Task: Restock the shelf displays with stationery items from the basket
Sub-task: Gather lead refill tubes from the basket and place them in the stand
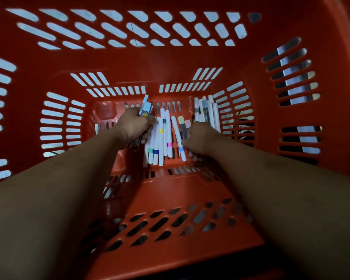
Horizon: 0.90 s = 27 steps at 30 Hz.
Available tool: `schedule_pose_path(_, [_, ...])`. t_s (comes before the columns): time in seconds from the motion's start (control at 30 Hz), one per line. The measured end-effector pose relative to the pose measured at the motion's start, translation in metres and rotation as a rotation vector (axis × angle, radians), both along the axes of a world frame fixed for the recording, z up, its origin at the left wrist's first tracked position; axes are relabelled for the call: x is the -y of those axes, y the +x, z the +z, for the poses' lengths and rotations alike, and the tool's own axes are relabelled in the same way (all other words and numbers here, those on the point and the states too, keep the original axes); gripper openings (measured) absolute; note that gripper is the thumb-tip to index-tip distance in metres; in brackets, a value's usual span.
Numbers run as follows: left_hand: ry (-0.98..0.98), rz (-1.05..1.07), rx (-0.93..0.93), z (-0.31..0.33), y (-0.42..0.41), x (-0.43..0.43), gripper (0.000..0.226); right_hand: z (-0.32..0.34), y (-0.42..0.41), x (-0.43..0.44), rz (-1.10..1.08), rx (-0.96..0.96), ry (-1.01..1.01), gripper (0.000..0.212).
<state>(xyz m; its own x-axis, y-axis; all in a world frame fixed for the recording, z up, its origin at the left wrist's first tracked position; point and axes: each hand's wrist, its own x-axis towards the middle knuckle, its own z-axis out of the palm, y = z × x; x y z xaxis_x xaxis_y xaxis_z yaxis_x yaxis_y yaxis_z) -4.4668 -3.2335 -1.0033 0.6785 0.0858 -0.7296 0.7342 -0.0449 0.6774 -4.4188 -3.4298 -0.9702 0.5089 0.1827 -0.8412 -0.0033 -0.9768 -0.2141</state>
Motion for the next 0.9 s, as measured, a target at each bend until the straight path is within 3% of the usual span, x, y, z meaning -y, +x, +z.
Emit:
schedule_pose_path(0.13, [0.003,-0.015,-0.007,0.0,-0.001,0.0,0.015,-0.002,0.003,-0.005,0.13,0.38,-0.118,0.04])
schedule_pose_path(0.4, [0.021,-0.02,-0.009,0.004,0.003,0.003,0.019,-0.023,-0.006,-0.019,0.233,0.36,-0.146,0.025])
schedule_pose_path(0.57, [-0.083,0.05,-0.017,0.005,0.008,0.004,0.022,-0.007,0.004,-0.011,-0.048,0.252,0.073,0.032])
schedule_pose_path(0.73, [-0.295,0.172,-0.06,0.02,0.018,0.02,0.021,0.018,0.016,-0.03,-0.529,-0.073,0.452,0.038])
schedule_pose_path(0.9, [-0.591,0.156,-0.082,0.026,0.022,0.021,0.055,0.031,0.012,-0.045,-0.538,0.008,0.421,0.037])
